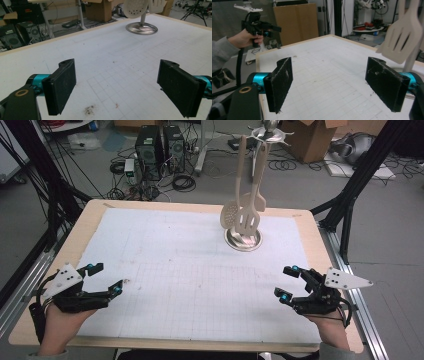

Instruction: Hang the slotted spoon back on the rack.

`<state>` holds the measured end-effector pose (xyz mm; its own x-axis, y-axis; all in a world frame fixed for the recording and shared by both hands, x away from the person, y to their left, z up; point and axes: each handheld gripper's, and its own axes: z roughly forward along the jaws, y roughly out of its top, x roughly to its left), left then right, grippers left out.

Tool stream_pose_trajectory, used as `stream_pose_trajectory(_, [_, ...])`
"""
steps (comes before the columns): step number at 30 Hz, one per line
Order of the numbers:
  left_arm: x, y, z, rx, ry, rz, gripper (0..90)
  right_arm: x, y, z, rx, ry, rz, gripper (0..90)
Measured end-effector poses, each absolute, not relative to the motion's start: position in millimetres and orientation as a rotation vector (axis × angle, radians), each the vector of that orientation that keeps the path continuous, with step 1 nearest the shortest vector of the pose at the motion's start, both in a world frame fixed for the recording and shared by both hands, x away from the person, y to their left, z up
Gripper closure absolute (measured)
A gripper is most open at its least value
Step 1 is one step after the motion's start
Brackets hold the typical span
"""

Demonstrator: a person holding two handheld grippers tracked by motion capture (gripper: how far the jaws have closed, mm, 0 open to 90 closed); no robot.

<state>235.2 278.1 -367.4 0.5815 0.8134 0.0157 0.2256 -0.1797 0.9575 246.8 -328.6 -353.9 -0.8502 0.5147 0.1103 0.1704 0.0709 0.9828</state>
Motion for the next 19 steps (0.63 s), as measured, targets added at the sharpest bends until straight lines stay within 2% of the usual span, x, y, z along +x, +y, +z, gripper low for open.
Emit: stream_pose_trajectory(19, [239, 290, -371, 1.665, 0.92, 0.672, 16.0, 246, -327, -354, 0.744, 2.003, 1.848, 21.1])
